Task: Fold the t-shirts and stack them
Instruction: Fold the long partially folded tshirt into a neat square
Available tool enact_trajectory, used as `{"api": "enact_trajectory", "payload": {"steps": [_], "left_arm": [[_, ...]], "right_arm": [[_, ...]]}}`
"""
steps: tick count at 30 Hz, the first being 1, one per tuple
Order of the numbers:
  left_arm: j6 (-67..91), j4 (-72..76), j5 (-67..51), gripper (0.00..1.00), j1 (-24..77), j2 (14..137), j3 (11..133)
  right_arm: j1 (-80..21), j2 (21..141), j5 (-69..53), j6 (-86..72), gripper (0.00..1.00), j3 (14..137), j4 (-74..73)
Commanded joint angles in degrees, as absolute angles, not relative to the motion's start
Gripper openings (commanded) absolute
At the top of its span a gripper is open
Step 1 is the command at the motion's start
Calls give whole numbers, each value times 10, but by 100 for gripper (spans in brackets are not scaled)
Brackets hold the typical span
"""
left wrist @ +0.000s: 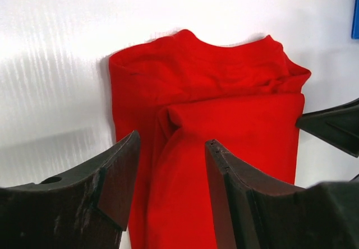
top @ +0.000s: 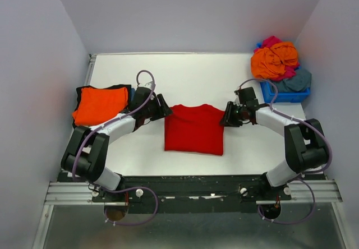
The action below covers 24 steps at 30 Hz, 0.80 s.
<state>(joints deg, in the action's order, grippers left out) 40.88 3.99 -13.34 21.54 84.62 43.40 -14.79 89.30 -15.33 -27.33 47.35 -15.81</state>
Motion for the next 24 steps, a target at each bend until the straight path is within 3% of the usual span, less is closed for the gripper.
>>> {"api": "enact_trajectory", "payload": {"steps": [1, 9, 12, 18, 21, 24], "left_arm": [[394, 61, -148, 61, 226, 879, 462], [388, 54, -149, 59, 238, 918, 493], [388, 51, -156, 52, 240, 935, 505], [388, 47, -163, 51, 243, 964, 524], [391, 40, -170, 44, 244, 971, 528], [389, 24, -159, 47, 244, 960, 527]], "right_arm": [[-148, 915, -149, -261, 40, 504, -135], [-148, 920, -144, -254, 39, 521, -144], [-148, 933, -145, -253, 38, 529, -145], [-148, 945, -150, -252, 32, 536, -142], [-148, 946, -157, -251, 24, 536, -138], [-148, 943, -159, -249, 23, 537, -138]]}}
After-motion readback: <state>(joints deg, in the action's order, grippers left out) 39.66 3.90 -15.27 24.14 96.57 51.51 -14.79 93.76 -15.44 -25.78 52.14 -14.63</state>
